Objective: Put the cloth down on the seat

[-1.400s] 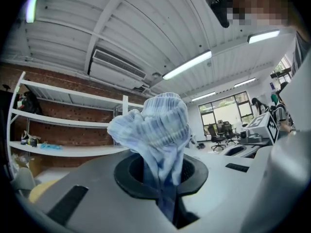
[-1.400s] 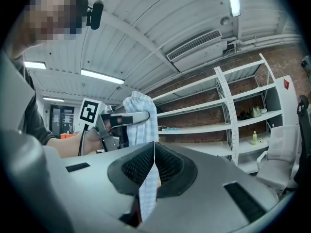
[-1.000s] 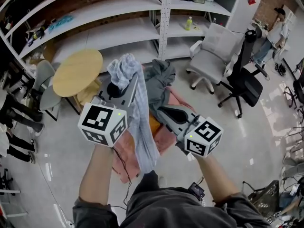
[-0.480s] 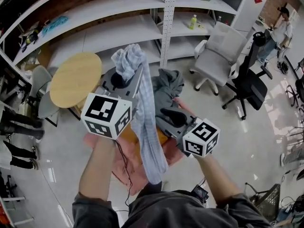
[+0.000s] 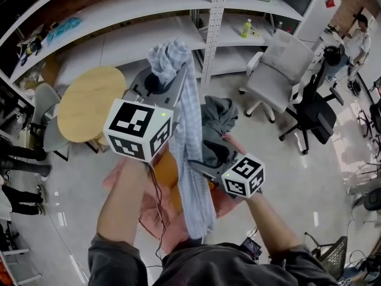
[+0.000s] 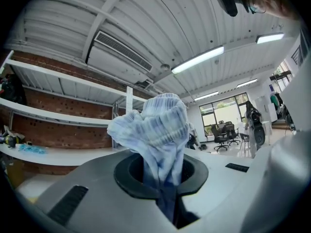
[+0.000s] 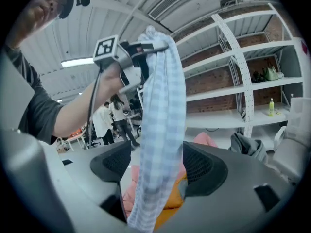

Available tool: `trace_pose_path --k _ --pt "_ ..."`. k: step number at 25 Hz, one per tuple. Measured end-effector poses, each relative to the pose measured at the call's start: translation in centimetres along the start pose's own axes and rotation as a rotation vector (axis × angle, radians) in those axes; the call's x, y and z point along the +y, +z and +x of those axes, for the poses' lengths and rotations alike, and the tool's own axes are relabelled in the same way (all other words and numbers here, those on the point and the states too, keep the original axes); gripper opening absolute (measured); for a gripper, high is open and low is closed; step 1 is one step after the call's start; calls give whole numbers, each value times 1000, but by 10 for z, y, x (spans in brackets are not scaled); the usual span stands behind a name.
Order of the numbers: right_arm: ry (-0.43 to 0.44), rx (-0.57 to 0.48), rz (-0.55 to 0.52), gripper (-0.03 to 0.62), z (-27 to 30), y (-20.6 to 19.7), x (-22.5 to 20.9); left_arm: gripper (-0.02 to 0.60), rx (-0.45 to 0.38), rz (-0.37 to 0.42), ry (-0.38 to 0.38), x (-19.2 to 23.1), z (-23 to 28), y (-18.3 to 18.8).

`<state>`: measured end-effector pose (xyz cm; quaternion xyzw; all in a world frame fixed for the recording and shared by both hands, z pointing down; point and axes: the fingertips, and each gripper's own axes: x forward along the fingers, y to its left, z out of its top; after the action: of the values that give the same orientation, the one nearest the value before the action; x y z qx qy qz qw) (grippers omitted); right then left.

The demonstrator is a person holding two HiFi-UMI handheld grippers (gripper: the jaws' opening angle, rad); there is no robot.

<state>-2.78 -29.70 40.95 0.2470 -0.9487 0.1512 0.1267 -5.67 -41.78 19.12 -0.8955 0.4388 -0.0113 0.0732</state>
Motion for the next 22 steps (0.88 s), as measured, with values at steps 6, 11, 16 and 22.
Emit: trace_pose_path --k 6,11,16,22 --pt "94 244 64 327 59 -91 5 38 -59 0 -16 9 3 22" --pt "74 242 58 74 78 -103 -7 38 -93 15 -1 24 -9 36" --pt "43 167 103 38 80 -71 -35 38 -39 15 12 39 -20 12" --pt "9 69 130 37 93 -22 -59 38 96 -14 -21 17 -33 -64"
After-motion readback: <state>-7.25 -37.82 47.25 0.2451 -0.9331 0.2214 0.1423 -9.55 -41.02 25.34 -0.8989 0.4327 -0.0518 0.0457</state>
